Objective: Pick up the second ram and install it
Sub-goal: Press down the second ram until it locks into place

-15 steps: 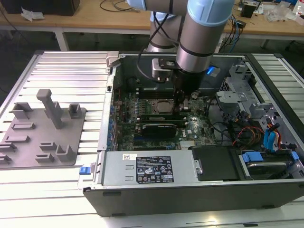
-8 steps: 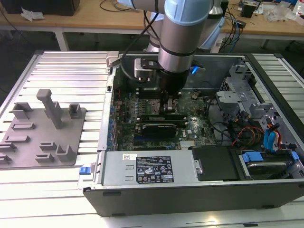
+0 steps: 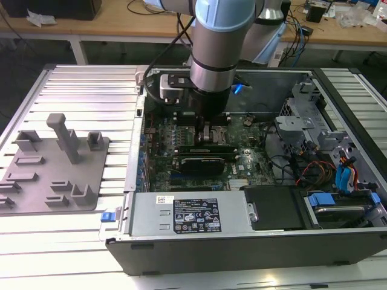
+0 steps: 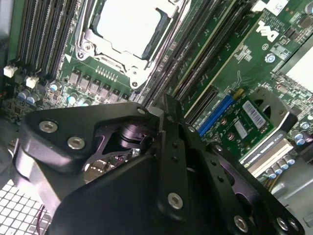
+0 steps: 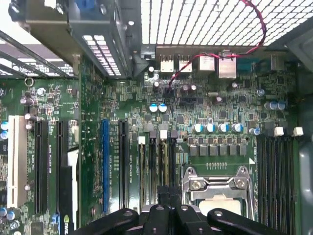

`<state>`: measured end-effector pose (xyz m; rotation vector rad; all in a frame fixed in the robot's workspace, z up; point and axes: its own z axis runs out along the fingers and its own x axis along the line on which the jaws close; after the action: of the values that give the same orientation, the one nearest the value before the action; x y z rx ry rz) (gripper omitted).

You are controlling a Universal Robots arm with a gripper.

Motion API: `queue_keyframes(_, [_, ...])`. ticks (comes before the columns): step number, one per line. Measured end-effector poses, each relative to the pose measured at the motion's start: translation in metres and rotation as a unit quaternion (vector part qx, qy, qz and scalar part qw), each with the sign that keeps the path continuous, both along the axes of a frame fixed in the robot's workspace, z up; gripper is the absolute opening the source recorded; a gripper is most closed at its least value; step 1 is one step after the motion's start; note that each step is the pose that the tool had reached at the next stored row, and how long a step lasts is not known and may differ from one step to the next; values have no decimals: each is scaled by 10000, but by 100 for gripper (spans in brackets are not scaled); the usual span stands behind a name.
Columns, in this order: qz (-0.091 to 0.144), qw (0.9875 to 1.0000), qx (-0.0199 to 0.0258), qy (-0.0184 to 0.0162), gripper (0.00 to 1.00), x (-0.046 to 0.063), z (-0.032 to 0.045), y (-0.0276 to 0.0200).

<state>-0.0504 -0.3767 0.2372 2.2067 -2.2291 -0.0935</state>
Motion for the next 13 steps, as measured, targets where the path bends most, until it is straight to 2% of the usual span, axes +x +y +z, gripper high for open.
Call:
queue_keyframes(3, [0, 10000, 0, 0, 8, -32, -33, -1])
queue_keyframes(13, [0, 10000, -2, 0, 8, -33, -75, -1])
